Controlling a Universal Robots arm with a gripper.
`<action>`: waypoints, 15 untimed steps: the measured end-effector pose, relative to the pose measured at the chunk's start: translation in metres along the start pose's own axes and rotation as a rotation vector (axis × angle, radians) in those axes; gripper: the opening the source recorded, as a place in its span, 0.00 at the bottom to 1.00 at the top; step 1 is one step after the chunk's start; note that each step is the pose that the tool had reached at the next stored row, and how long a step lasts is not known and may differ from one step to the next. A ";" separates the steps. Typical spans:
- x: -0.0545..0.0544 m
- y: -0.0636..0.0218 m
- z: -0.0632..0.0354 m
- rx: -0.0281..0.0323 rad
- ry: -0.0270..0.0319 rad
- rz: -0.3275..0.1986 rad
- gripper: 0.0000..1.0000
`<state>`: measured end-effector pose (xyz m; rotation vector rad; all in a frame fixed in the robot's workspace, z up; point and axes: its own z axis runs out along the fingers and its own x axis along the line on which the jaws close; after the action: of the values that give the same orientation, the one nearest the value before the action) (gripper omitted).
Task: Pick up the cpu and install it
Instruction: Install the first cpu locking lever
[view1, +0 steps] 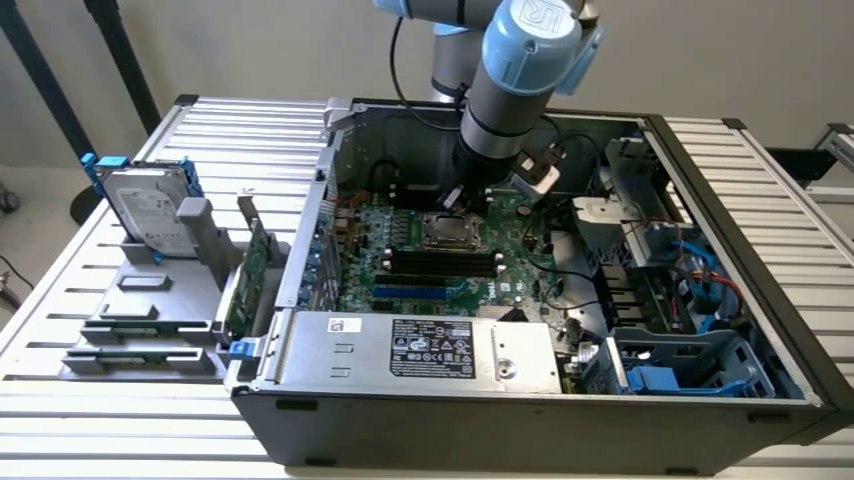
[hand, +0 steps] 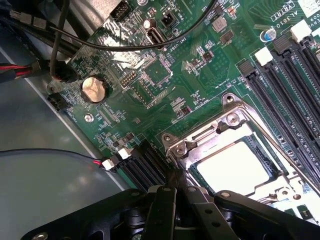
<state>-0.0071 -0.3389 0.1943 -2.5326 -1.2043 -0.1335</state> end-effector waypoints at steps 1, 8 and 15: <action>0.000 0.0002 0.0000 0.0002 0.0002 0.000 0.11; -0.001 0.0017 0.0001 0.0019 0.0024 0.000 0.11; -0.001 0.0025 0.0006 0.0082 0.0096 -0.001 0.11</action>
<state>-0.0060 -0.3411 0.1927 -2.5214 -1.2004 -0.1406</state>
